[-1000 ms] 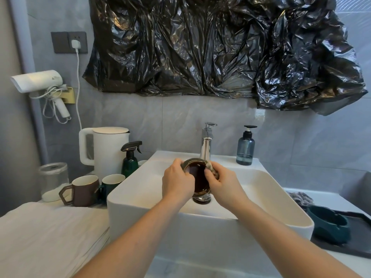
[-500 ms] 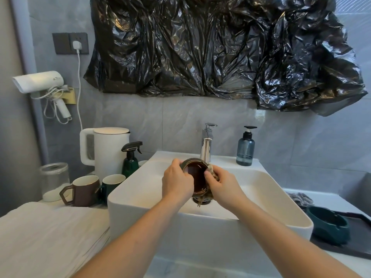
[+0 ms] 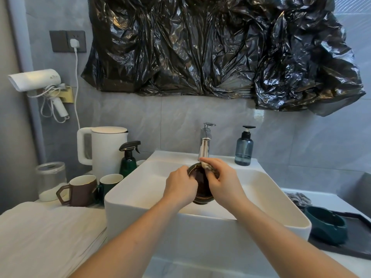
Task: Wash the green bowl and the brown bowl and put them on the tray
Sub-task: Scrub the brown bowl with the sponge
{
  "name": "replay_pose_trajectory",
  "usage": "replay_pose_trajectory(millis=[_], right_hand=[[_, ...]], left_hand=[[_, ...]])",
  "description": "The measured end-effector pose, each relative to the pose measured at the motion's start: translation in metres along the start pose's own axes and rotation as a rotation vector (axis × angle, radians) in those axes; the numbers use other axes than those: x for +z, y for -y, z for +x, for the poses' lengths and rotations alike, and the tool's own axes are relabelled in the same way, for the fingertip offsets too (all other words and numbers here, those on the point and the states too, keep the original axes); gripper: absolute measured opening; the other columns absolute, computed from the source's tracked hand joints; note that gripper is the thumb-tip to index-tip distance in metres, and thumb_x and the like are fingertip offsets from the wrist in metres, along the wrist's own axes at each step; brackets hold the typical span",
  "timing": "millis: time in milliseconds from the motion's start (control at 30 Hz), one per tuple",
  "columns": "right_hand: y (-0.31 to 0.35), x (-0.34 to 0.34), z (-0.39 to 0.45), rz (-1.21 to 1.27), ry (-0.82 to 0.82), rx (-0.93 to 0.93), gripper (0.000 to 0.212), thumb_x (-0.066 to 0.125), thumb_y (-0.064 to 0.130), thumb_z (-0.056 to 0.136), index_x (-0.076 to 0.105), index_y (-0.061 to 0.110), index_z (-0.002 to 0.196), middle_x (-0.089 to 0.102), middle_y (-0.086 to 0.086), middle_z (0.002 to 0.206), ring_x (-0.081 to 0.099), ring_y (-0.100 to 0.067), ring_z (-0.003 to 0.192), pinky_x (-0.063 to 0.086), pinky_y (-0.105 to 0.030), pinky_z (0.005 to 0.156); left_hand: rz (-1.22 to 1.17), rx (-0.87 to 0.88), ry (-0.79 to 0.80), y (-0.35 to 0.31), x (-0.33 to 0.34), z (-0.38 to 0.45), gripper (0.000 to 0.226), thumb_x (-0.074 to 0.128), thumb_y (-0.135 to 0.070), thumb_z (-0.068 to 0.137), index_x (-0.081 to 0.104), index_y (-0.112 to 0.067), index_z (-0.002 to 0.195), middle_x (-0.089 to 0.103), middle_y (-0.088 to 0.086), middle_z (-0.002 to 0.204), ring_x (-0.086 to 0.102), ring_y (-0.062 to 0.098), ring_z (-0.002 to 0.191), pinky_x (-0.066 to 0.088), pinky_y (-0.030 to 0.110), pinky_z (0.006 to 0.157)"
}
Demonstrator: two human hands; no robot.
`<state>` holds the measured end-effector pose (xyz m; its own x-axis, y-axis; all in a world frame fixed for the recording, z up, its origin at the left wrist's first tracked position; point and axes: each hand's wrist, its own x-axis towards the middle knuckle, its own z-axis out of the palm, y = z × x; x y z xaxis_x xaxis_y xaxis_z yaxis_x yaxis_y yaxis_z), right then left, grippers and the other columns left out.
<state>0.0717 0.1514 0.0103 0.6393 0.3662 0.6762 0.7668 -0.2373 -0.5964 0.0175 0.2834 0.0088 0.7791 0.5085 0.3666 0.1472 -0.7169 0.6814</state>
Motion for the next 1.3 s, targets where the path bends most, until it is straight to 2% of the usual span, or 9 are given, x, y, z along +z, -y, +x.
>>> replay_pose_trajectory(millis=[67, 267, 433, 633, 767, 933, 1100, 1200, 1300], right_hand=[[0.001, 0.002, 0.000, 0.011, -0.001, 0.059, 0.030, 0.053, 0.015, 0.100, 0.070, 0.028, 0.121, 0.071, 0.009, 0.107, 0.064, -0.012, 0.100, 0.052, -0.030, 0.088], [0.000, -0.002, -0.004, -0.069, 0.065, 0.246, 0.021, 0.047, 0.033, 0.105, 0.066, 0.027, 0.101, 0.071, 0.005, 0.089, 0.066, -0.015, 0.083, 0.052, -0.032, 0.069], [0.000, 0.000, -0.004, -0.052, 0.088, 0.256, 0.018, 0.047, 0.028, 0.105, 0.065, 0.026, 0.103, 0.070, 0.005, 0.092, 0.065, -0.014, 0.086, 0.052, -0.029, 0.072], [-0.002, -0.003, -0.001, -0.036, -0.003, 0.079, 0.036, 0.051, 0.011, 0.102, 0.064, 0.026, 0.132, 0.067, 0.009, 0.122, 0.060, -0.010, 0.111, 0.047, -0.023, 0.096], [-0.001, -0.002, 0.000, -0.031, -0.031, 0.017, 0.042, 0.054, 0.006, 0.099, 0.064, 0.025, 0.135, 0.065, 0.009, 0.125, 0.059, -0.008, 0.114, 0.045, -0.020, 0.099], [-0.002, 0.002, 0.000, -0.067, 0.037, -0.031, 0.040, 0.056, 0.009, 0.098, 0.065, 0.027, 0.133, 0.064, 0.013, 0.126, 0.060, -0.009, 0.116, 0.048, -0.028, 0.103], [-0.002, 0.002, -0.001, -0.047, 0.061, 0.139, 0.024, 0.051, 0.022, 0.102, 0.066, 0.029, 0.119, 0.071, 0.008, 0.108, 0.065, -0.015, 0.099, 0.054, -0.032, 0.085], [-0.003, 0.001, -0.002, -0.049, 0.159, 0.295, 0.017, 0.046, 0.028, 0.106, 0.062, 0.026, 0.111, 0.069, 0.004, 0.102, 0.063, -0.012, 0.091, 0.049, -0.023, 0.069], [-0.005, 0.002, -0.001, -0.036, 0.122, 0.208, 0.020, 0.047, 0.022, 0.105, 0.063, 0.029, 0.115, 0.070, 0.007, 0.106, 0.064, -0.013, 0.096, 0.053, -0.028, 0.080]], left_hand=[[0.048, 0.006, -0.080, 0.000, -0.002, -0.001, 0.023, 0.048, -0.034, 0.108, 0.065, -0.018, 0.108, 0.072, 0.008, 0.110, 0.060, 0.032, 0.096, 0.046, 0.037, 0.078], [0.061, -0.046, -0.148, -0.002, 0.000, -0.005, 0.021, 0.051, -0.032, 0.106, 0.064, -0.019, 0.117, 0.072, 0.007, 0.115, 0.066, 0.033, 0.107, 0.060, 0.044, 0.092], [0.041, -0.051, -0.145, -0.002, -0.002, -0.005, 0.022, 0.049, -0.030, 0.108, 0.062, -0.018, 0.120, 0.070, 0.006, 0.117, 0.065, 0.031, 0.108, 0.058, 0.041, 0.092], [0.052, 0.108, -0.013, -0.007, -0.005, 0.003, 0.018, 0.049, -0.031, 0.105, 0.064, -0.021, 0.103, 0.072, 0.006, 0.102, 0.065, 0.032, 0.095, 0.059, 0.045, 0.085], [0.165, 0.255, 0.021, -0.011, -0.019, 0.016, 0.016, 0.052, -0.029, 0.104, 0.065, -0.022, 0.101, 0.073, 0.007, 0.101, 0.065, 0.035, 0.096, 0.055, 0.042, 0.079], [0.208, 0.300, -0.009, 0.002, -0.008, 0.006, 0.012, 0.050, -0.029, 0.102, 0.060, -0.021, 0.103, 0.072, 0.009, 0.098, 0.065, 0.037, 0.091, 0.057, 0.047, 0.080], [0.164, 0.257, -0.111, 0.007, -0.012, 0.010, 0.013, 0.053, -0.027, 0.102, 0.063, -0.019, 0.101, 0.073, 0.011, 0.096, 0.062, 0.039, 0.089, 0.054, 0.045, 0.076], [0.162, 0.214, -0.121, 0.012, -0.011, 0.012, 0.014, 0.052, -0.028, 0.100, 0.065, -0.020, 0.101, 0.074, 0.009, 0.097, 0.063, 0.038, 0.090, 0.057, 0.046, 0.080], [0.162, 0.220, -0.102, 0.013, -0.008, 0.012, 0.015, 0.050, -0.028, 0.102, 0.064, -0.021, 0.104, 0.073, 0.009, 0.098, 0.063, 0.036, 0.091, 0.058, 0.047, 0.081]])
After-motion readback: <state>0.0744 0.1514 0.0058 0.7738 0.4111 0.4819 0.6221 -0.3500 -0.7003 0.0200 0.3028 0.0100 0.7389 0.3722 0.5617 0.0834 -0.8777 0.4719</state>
